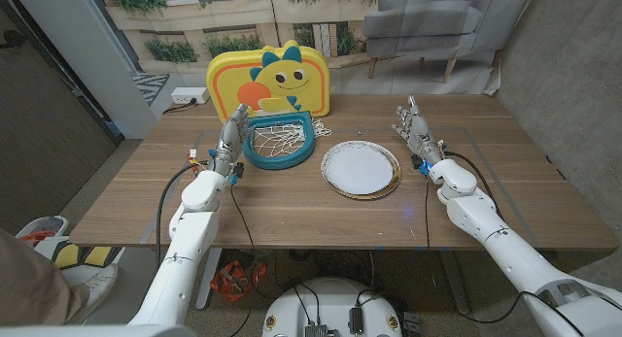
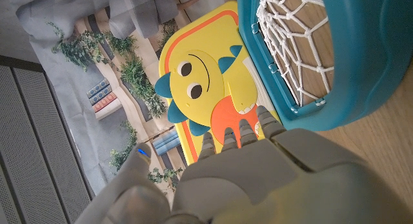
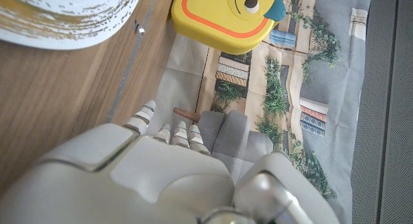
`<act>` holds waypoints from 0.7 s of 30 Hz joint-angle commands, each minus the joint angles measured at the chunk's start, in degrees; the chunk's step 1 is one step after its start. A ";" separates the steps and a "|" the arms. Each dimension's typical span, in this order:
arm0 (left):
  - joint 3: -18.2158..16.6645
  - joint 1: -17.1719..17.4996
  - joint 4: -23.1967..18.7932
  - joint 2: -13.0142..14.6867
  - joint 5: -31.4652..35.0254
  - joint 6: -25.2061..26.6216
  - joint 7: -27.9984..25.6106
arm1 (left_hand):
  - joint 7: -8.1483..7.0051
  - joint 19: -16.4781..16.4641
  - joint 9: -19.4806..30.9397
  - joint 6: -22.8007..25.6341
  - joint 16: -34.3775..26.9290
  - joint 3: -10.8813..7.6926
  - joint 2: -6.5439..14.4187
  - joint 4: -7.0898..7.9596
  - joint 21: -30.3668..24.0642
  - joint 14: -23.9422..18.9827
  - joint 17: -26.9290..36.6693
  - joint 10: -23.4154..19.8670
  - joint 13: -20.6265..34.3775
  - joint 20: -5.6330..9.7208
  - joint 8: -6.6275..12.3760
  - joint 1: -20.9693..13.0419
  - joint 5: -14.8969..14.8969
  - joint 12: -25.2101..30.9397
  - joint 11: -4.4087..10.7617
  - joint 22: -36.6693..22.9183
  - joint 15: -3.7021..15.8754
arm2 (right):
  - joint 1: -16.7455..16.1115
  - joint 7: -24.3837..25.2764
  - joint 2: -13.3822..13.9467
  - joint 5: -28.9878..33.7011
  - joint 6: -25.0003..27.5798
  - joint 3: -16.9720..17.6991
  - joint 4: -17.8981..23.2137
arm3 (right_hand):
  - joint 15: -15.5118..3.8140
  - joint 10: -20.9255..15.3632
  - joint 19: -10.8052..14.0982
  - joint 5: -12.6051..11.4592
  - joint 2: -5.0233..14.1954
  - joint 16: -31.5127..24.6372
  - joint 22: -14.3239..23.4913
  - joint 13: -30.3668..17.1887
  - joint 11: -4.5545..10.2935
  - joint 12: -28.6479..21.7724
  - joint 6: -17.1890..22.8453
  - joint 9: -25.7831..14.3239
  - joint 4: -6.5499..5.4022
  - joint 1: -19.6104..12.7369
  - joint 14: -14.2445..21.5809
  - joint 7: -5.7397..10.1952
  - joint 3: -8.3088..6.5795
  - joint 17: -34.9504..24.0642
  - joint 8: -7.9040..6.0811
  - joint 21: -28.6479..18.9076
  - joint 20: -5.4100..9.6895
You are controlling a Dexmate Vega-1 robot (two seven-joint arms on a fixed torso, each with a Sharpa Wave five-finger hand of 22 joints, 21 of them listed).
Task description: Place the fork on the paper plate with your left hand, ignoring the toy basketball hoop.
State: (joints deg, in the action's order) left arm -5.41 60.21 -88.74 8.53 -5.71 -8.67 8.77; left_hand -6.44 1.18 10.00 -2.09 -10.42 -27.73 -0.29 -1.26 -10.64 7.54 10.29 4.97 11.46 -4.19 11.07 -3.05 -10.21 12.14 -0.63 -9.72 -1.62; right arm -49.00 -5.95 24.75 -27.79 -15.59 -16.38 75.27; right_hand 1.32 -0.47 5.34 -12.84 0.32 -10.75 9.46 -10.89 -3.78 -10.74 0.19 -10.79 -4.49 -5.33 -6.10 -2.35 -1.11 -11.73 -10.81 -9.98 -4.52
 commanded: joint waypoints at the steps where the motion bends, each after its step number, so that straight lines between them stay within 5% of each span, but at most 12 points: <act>1: -0.84 3.72 -5.58 0.30 3.17 1.02 -3.09 | -0.15 -0.13 0.28 0.48 -0.13 -0.18 0.36 -0.34 -0.32 0.53 0.21 0.04 0.16 0.20 0.43 0.03 -0.19 0.56 -0.17 -0.33 -0.25 | -0.53 -0.93 1.59 0.69 -0.05 -0.34 1.68 | -0.23 0.21 -0.08 -0.15 0.03 -0.20 0.28 -0.23 -0.22 -0.16 -0.23 -0.11 0.30 -0.54 -0.41 -0.09 -0.15 -0.06 -0.18 -0.49 0.44; 21: 0.08 8.31 -14.20 1.06 11.17 7.91 -7.95 | 0.02 -0.10 0.28 1.16 -0.20 -0.07 0.51 -0.43 -0.36 0.62 0.21 -0.32 0.15 0.38 0.33 0.08 -0.19 0.69 -0.33 -0.33 -0.29 | -0.43 -1.55 2.99 0.42 0.40 -0.44 1.83 | -0.50 0.11 -0.16 -0.10 -0.07 -0.38 0.26 -0.21 0.12 -0.38 -0.46 -0.10 0.84 -1.26 -0.43 0.16 -0.20 0.02 -0.23 -0.60 0.54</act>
State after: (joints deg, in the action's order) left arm -5.69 66.14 -98.49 9.15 1.56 -4.04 3.15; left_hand -6.13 1.06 9.99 -1.36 -10.42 -27.73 -0.07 -1.26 -10.64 7.80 10.28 4.66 11.47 -4.08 11.06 -2.83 -10.20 12.53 -0.94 -9.72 -1.88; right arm -49.39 -7.21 27.11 -27.28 -15.41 -16.81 76.98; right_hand 1.00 -0.47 5.13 -12.84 0.17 -10.75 9.46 -10.89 -3.78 -10.74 -0.11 -10.79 -3.77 -6.25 -6.42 -2.05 -1.36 -11.73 -10.81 -9.98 -4.31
